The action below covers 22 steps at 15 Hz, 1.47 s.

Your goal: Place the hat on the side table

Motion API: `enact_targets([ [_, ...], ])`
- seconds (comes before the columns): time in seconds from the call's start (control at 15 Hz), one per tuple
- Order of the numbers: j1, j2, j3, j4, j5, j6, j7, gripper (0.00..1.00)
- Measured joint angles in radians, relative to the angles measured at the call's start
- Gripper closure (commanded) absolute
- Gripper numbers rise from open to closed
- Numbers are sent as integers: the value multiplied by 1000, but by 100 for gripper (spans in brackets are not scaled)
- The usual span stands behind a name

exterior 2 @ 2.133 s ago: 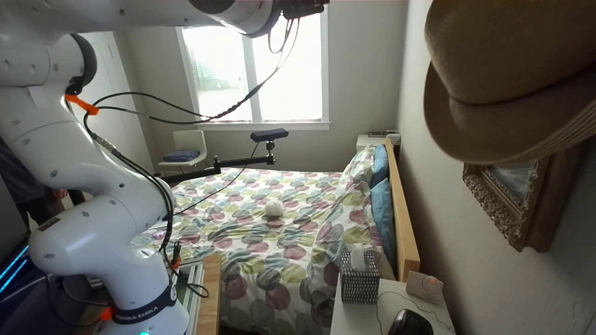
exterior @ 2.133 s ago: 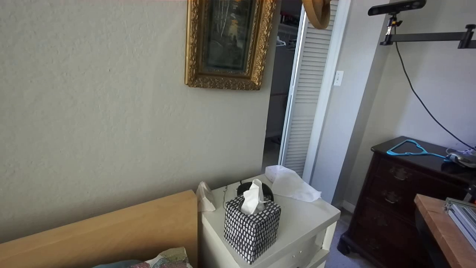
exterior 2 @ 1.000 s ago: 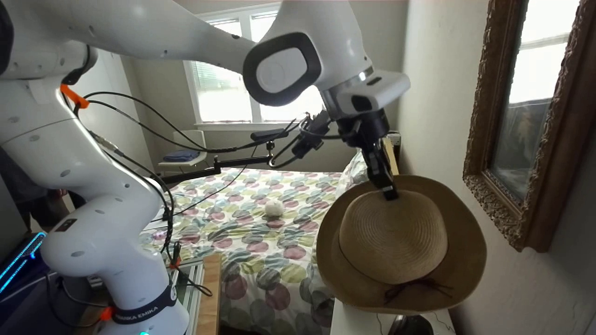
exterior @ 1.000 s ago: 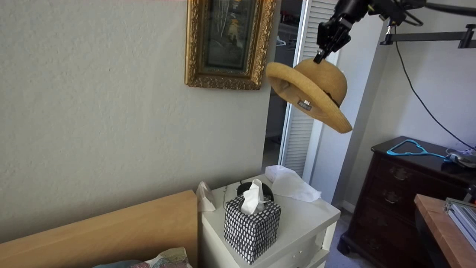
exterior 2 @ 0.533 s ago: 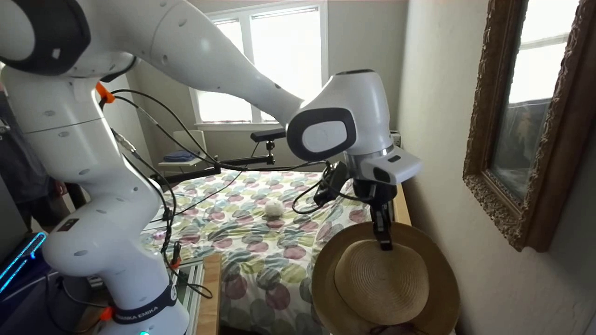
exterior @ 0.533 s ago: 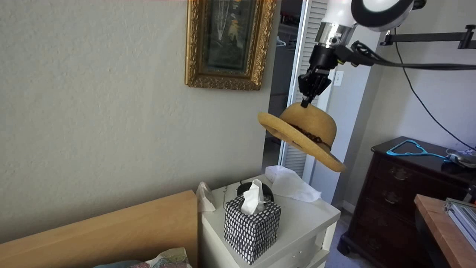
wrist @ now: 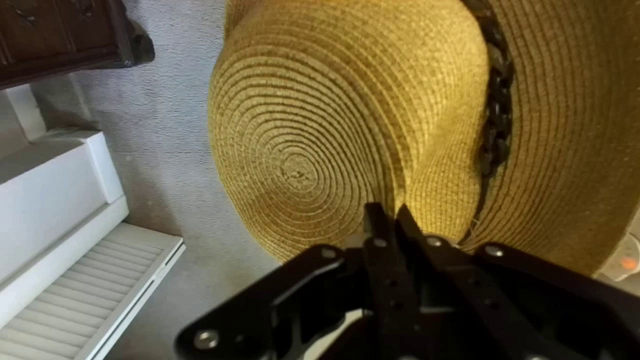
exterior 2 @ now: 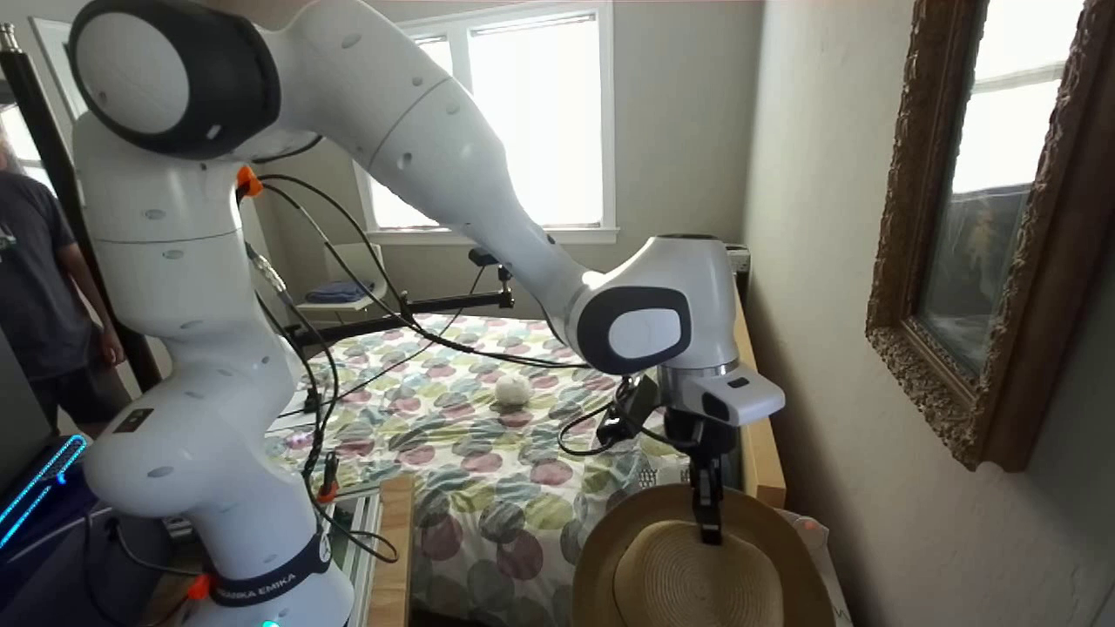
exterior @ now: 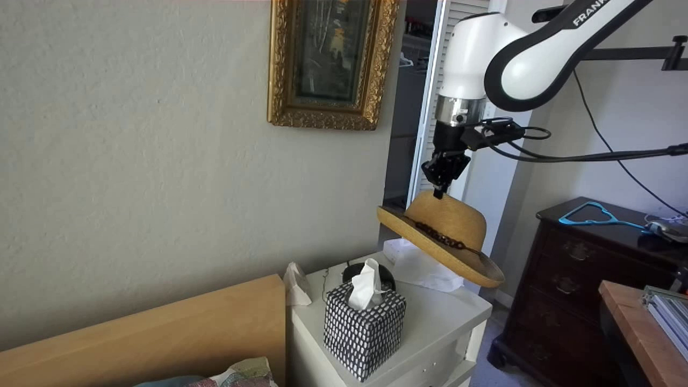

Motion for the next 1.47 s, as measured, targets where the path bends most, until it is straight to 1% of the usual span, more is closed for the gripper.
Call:
enact_targets([
  [0.27,65,92,-56,40,-186,37,188,98],
  [0.47,119,164,-85,88,-251,37,253,98],
  [0.8,179,273,-123,166,-286,37,275,98],
  [1.07,206,340,-142,215,-286,35,275,98],
  [1.4,234,403,-154,248,-286,19,275,98],
  [1.47,238,411,-155,252,-286,15,275,69],
])
